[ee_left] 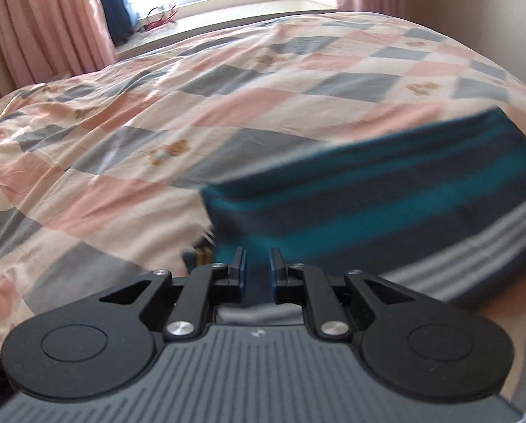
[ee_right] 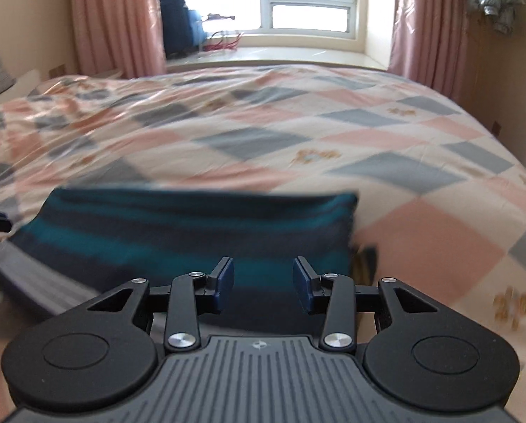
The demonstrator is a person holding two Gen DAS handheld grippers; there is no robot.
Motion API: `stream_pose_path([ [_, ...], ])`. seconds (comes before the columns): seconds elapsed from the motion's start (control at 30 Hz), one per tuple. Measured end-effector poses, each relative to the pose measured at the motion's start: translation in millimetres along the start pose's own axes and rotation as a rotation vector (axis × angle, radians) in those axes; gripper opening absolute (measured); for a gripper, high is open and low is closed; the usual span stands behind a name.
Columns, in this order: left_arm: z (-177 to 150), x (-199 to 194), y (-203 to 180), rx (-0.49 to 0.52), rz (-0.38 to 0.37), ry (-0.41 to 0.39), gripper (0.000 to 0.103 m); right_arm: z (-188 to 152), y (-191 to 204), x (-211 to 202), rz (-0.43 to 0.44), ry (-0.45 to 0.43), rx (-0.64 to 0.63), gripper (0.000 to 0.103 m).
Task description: Fold clothes
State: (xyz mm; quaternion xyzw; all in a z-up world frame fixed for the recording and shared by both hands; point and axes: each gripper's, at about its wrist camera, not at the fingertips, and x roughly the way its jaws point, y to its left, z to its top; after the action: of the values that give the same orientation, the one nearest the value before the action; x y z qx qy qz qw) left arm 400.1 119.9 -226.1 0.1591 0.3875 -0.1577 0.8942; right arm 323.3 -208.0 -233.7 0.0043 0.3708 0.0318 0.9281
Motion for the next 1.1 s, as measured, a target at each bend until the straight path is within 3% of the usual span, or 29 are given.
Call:
stream_pose_path([
  [0.17,-37,25,-11,0.009,0.076,0.093,0.014,-48,-4,25,-0.074,0.139,-0.061,0.033],
  [0.27,-33,20,-3,-0.01,0.122,0.103,0.012,-39,-20,21,-0.086,0.145,0.011,0.024],
  [0.37,-28,9,1,-0.02,0.158,0.104,0.011,-25,-19,-4,-0.092,0.076,0.042,0.029],
  [0.47,-26,-4,-10,-0.005,0.152,0.103,0.012,-26,-12,-17,-0.037,0.03,0.065,0.037],
  [0.6,-43,18,-34,0.082,0.213,0.165,0.013,-43,-18,13,-0.018,0.166,0.148,0.038],
  [0.73,-26,8,-45,0.077,0.261,0.181,0.014,-33,-25,-4,0.008,0.122,0.241,0.044],
  [0.8,-16,-3,-51,0.066,0.27,0.198,0.02,-29,-27,-15,0.023,0.108,0.285,0.05],
  [1.1,7,-30,-83,-0.002,0.216,0.267,0.023,-45,-50,-29,0.074,0.143,0.488,0.053],
])
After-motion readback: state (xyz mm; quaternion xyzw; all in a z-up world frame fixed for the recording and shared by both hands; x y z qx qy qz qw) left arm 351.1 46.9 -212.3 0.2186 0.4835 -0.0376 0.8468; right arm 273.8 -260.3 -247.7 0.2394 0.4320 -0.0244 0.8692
